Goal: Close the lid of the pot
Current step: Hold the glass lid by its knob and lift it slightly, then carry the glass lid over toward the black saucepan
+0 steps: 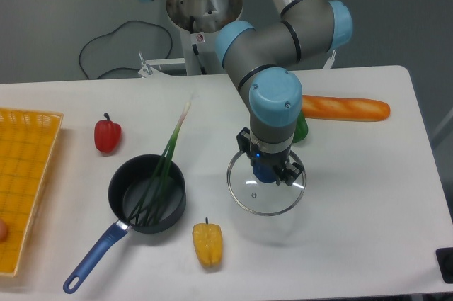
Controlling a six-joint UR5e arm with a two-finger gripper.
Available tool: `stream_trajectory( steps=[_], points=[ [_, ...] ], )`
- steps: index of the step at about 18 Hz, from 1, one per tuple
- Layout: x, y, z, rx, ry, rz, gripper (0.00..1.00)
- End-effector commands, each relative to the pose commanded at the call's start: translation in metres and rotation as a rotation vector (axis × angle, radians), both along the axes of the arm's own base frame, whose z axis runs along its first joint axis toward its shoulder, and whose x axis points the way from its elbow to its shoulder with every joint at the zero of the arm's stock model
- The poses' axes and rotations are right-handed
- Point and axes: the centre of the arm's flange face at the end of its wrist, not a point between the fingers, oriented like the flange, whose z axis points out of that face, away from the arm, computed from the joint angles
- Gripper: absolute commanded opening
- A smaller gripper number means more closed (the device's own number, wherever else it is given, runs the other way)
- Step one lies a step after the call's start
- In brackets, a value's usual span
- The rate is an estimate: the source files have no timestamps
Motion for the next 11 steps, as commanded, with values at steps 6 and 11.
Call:
stream_trajectory(
  steps=[6,11],
  points=[
    [0.007,0.007,-0.002,0.000,0.000,0.026,0.58],
    [0.030,0.021,-0.007,-0.027,-0.013,0.017,0.58]
  ],
)
